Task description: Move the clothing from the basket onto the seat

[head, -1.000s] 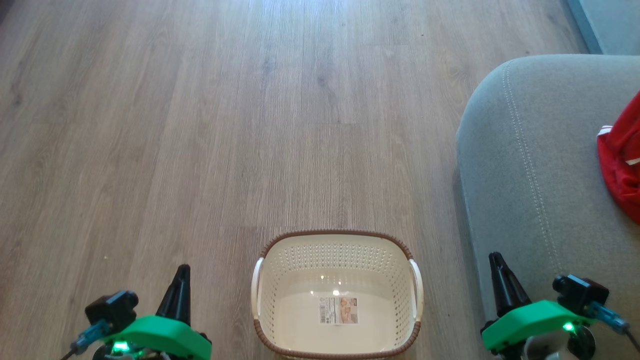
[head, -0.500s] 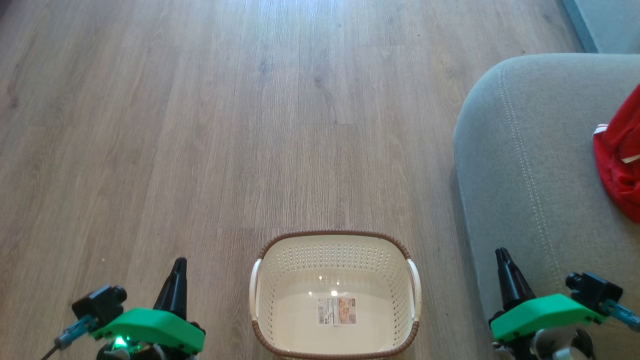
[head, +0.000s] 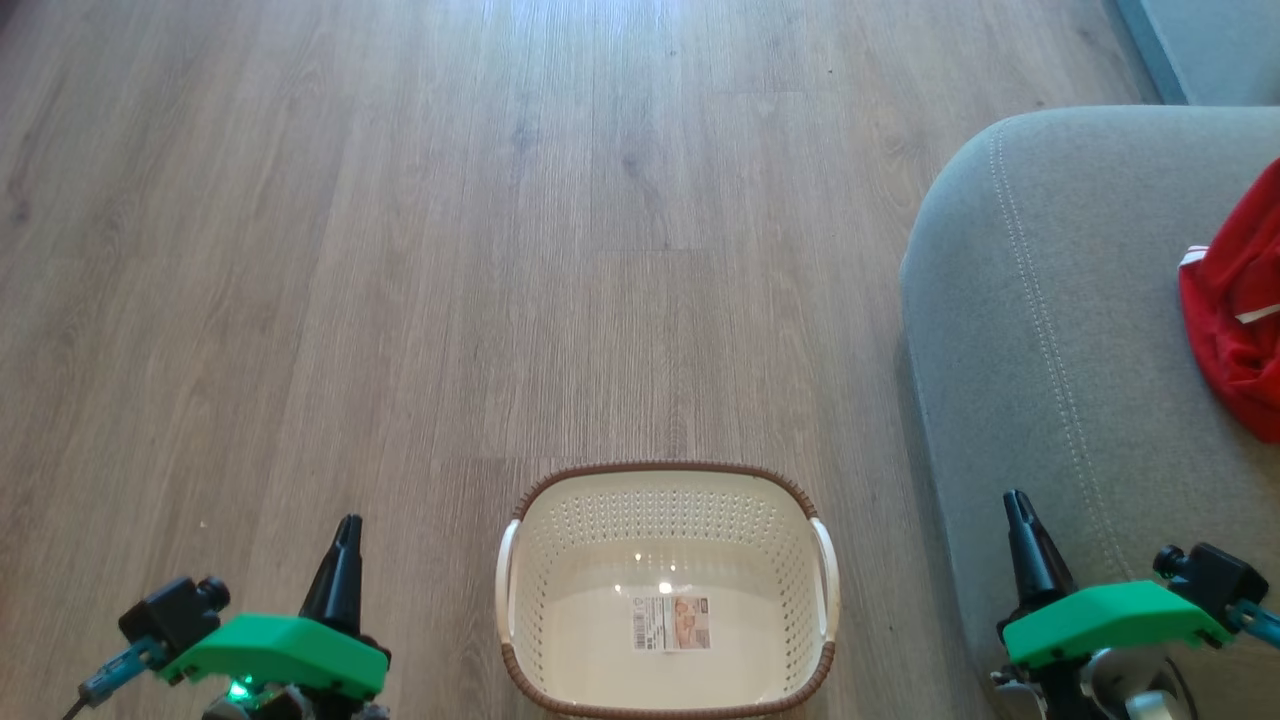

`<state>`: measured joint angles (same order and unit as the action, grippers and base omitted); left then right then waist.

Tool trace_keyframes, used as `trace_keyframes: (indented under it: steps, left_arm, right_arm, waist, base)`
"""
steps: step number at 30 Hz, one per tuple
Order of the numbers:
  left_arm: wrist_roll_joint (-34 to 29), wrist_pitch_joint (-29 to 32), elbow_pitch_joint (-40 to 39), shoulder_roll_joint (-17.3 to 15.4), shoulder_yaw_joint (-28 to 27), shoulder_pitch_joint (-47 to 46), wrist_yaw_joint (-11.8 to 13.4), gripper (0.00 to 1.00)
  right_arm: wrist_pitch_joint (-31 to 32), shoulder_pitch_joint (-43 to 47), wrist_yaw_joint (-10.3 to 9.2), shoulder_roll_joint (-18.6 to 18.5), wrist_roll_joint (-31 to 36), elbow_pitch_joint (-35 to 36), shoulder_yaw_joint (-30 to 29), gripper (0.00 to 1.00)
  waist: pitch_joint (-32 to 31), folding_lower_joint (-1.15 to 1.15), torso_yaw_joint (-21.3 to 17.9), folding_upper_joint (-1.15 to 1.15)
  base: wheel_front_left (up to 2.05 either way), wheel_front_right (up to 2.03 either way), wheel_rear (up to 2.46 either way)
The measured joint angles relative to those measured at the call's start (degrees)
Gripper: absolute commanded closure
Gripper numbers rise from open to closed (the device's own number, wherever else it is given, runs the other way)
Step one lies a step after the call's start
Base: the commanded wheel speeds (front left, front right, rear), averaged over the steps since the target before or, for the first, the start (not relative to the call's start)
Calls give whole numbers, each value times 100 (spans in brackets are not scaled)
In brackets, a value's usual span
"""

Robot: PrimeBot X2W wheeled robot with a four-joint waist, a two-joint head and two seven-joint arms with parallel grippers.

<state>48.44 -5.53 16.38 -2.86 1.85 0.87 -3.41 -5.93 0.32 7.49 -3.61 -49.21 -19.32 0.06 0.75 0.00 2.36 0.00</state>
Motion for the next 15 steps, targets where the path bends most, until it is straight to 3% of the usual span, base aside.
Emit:
trace_keyframes:
  steps: [15]
  left_arm:
    - [981, 281, -14, 4, -164, -101, -57, 100]
  right_arm:
    - [253, -103, 0, 0, -975, 74, -157, 100]
  waist:
    - [-13, 0, -54, 0]
  base:
    - [0, 0, 0]
